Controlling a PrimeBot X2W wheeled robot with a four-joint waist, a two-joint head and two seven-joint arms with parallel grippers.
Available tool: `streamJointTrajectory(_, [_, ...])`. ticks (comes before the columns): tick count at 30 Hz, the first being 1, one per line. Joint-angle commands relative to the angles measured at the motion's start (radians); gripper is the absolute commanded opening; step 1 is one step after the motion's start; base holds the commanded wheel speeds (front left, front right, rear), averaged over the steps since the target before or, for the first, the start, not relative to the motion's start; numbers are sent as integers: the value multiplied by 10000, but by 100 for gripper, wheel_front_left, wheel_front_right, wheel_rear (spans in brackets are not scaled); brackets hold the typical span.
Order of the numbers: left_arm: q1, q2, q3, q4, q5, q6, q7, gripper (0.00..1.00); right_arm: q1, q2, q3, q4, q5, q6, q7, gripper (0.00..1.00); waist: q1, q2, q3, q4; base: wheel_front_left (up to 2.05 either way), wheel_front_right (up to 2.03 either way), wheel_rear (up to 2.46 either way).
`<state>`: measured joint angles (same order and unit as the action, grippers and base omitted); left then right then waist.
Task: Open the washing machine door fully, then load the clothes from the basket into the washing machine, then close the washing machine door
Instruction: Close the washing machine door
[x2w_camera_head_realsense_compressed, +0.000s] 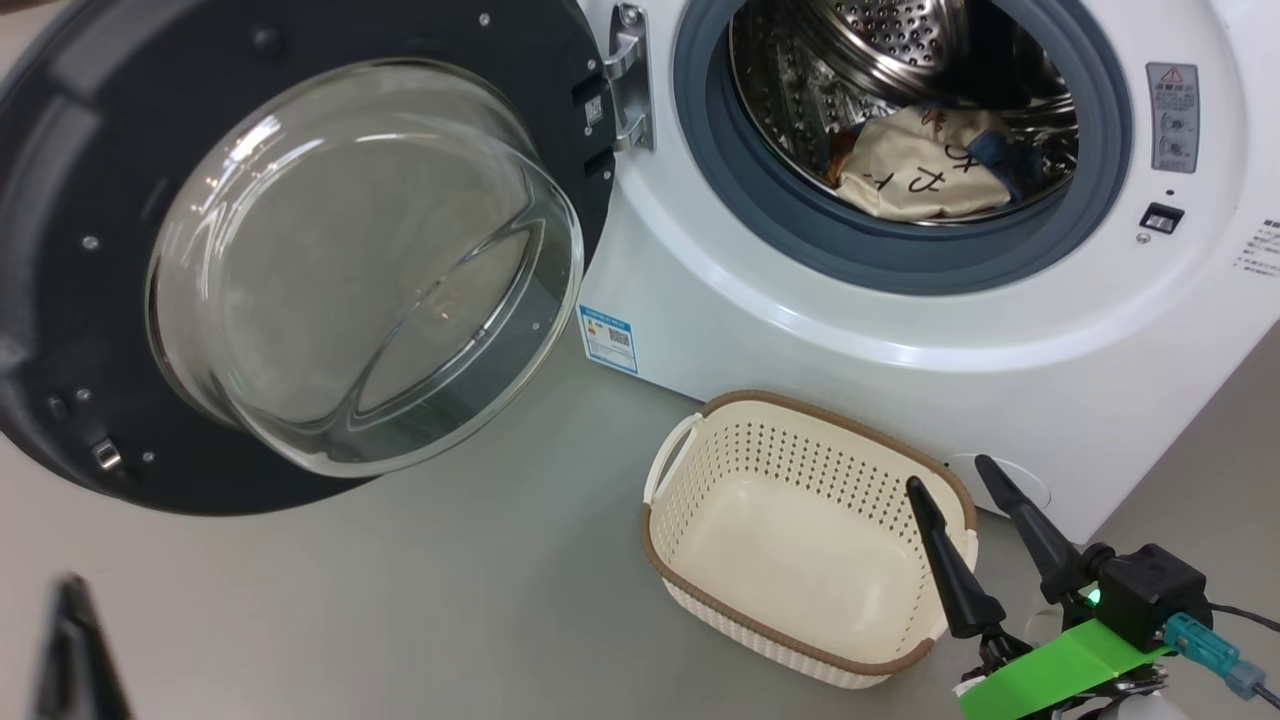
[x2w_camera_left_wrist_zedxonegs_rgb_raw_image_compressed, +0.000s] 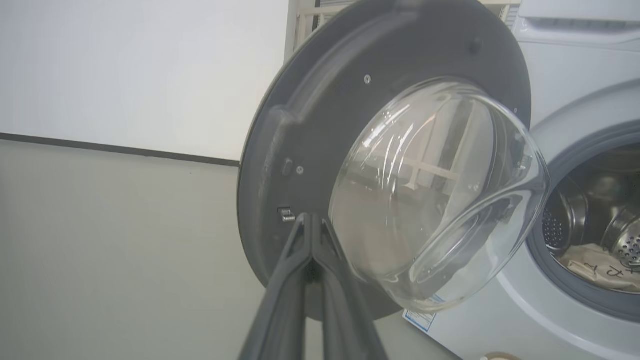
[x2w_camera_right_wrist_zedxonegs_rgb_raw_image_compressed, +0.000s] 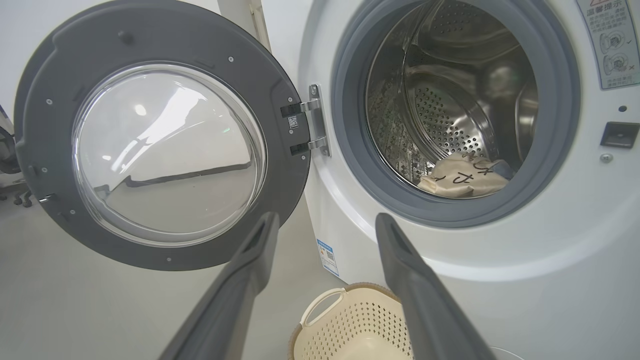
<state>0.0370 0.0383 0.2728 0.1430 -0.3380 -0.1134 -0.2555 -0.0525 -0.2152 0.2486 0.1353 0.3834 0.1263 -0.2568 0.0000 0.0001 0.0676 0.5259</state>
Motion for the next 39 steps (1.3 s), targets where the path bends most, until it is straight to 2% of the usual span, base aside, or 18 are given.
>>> streamJointTrajectory(1, [-617,311,471,-441,-196,-49,-63,0,-190,-110,103,-253,148,44,-49,100,0,-1,89,7,0,0,0])
streamJointTrajectory(5, [-1508,1141,901,-865,-1208,-155,-63,0,-167,-182,0,-319,125,44,-49,100,0,-1,348,28,0,0,0])
streamJointTrajectory(9, [-2523,2561,870,-717,-2972,-167,-63,0,-183,-301,-65,-365,114,44,-49,100,0,-1,618,51,0,0,0])
streamJointTrajectory(13, [-3553,4040,728,212,-4795,-170,25,0,-238,-405,-120,-409,111,44,-49,100,0,-1,833,60,0,0,0])
streamJointTrajectory(20, [-5510,5766,689,2802,-7486,-171,1012,0,-346,-549,-64,-449,82,44,-49,100,0,-1,1168,-37,0,0,0])
streamJointTrajectory(25, [-6525,6470,187,4155,-8455,-171,1940,0,-493,-808,-34,-518,85,44,-49,100,0,-1,1525,-114,0,0,0])
streamJointTrajectory(31, [-7525,6860,-412,5280,-9659,-172,3752,0,-579,-1084,-41,-587,90,44,-49,100,0,-1,1819,-163,0,0,0])
streamJointTrajectory(39, [-8075,7190,-979,6176,-10389,-172,5343,0,-676,-1331,28,-695,79,44,-49,100,0,-1,2192,-251,0,0,0])
